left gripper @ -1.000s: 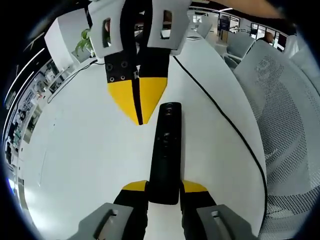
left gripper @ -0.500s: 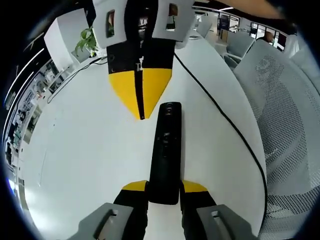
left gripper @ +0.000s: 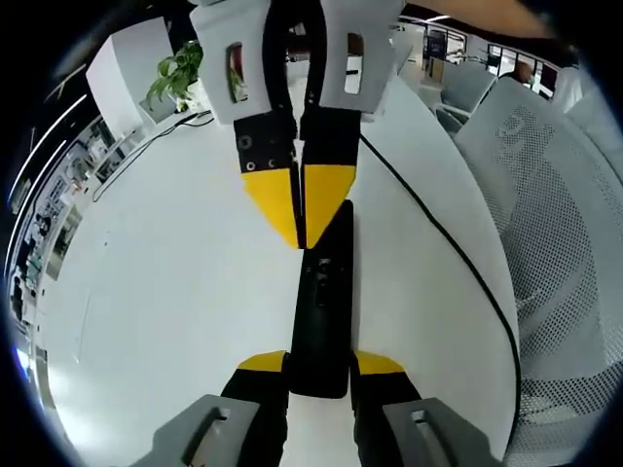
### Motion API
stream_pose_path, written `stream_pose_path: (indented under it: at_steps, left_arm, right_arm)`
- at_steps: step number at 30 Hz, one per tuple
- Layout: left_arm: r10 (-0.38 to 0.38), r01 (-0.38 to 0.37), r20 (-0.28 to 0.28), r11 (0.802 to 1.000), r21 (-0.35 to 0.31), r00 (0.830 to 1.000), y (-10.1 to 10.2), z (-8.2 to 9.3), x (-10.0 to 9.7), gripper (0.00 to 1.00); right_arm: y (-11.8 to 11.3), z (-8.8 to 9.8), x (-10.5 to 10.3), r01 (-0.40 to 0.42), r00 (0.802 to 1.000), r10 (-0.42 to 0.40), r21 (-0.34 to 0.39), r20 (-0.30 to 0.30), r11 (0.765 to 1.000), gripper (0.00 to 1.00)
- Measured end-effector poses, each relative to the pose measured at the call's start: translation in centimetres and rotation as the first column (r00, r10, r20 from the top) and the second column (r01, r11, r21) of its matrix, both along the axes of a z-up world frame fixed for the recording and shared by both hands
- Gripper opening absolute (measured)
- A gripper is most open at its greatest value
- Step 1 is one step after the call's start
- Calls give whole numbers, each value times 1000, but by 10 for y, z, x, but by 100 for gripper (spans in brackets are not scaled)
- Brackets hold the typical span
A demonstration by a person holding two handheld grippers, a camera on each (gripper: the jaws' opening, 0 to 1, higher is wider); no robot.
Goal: Press the specified remote control buttons in sequence, fully releasing each button before pressing the next.
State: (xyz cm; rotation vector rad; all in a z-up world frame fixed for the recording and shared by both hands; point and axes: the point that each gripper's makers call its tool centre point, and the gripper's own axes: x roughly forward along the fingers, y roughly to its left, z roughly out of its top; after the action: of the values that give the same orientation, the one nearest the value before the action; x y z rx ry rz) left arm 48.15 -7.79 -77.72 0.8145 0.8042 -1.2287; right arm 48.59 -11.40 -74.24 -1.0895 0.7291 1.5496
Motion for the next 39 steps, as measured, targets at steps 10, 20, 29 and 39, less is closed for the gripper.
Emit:
stream_pose_path:
  at_steps: [10,20,29,39]
  left_arm:
    - [-1,1,-2,1000,-4,1000,0,0,0,23]
    - [-2,2,-1,1000,-8,1000,0,0,0,23]
    - [-3,3,-1,1000,-12,1000,0,1,0,23]
    - [-4,4,-2,1000,-15,1000,0,1,0,23]
  right_arm:
    - [1,-9,-3,-9,1000,9,-9,-16,1000,0]
    - [-1,-16,-4,-14,1000,13,-22,-27,1000,0]
    - [0,-20,-4,-19,999,18,-27,-31,999,0]
    - [-1,-24,-5,-20,999,18,-33,-37,999,0]
